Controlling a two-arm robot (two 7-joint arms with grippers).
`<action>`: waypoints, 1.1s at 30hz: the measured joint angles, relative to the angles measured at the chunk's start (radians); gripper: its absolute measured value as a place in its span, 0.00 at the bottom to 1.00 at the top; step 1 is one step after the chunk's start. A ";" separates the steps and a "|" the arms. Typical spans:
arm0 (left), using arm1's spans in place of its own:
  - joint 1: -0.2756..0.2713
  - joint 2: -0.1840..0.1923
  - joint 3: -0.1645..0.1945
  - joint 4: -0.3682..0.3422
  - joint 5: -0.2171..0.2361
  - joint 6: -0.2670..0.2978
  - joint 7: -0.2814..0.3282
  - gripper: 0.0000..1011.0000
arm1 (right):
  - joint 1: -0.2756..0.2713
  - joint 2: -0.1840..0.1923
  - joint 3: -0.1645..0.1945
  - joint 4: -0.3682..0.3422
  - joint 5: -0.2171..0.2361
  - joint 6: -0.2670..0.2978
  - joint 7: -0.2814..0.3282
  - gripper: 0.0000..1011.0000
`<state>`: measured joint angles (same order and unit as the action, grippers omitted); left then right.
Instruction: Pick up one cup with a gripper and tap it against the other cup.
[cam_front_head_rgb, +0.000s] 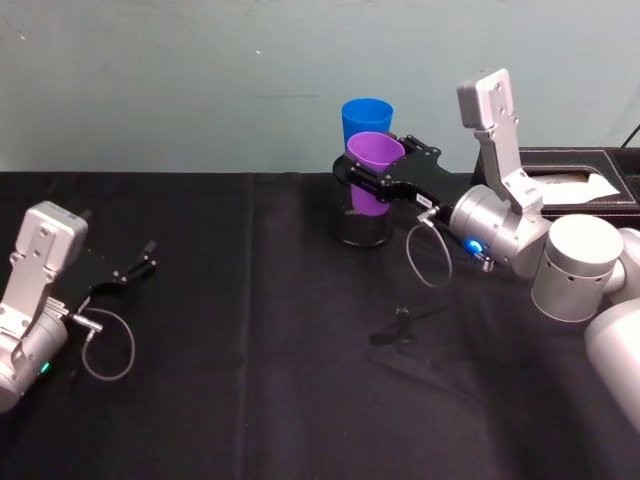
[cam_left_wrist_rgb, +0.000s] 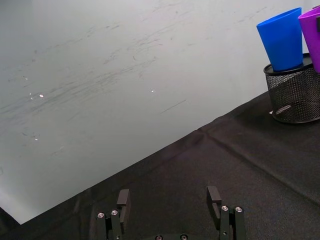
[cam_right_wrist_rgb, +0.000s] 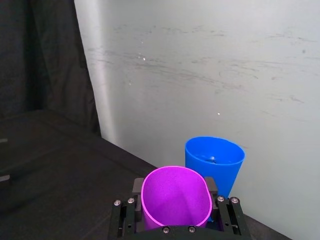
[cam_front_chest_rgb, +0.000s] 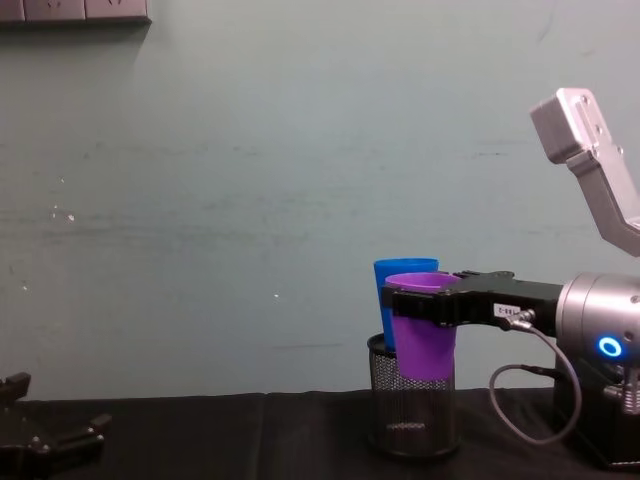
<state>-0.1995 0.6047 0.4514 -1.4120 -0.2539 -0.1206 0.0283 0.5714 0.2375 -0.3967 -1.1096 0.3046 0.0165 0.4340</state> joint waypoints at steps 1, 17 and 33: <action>0.000 0.000 0.000 0.000 0.000 0.000 0.000 0.99 | 0.002 -0.001 0.000 0.002 0.000 0.001 0.000 0.72; 0.000 0.000 0.000 0.000 0.000 0.000 0.000 0.99 | 0.011 -0.008 0.007 0.009 -0.007 0.004 -0.006 0.72; 0.000 0.000 0.000 0.000 0.000 0.000 0.000 0.99 | 0.010 -0.007 0.009 0.006 -0.007 0.006 -0.006 0.72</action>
<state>-0.1995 0.6047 0.4513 -1.4120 -0.2539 -0.1205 0.0283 0.5817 0.2303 -0.3874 -1.1038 0.2978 0.0226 0.4280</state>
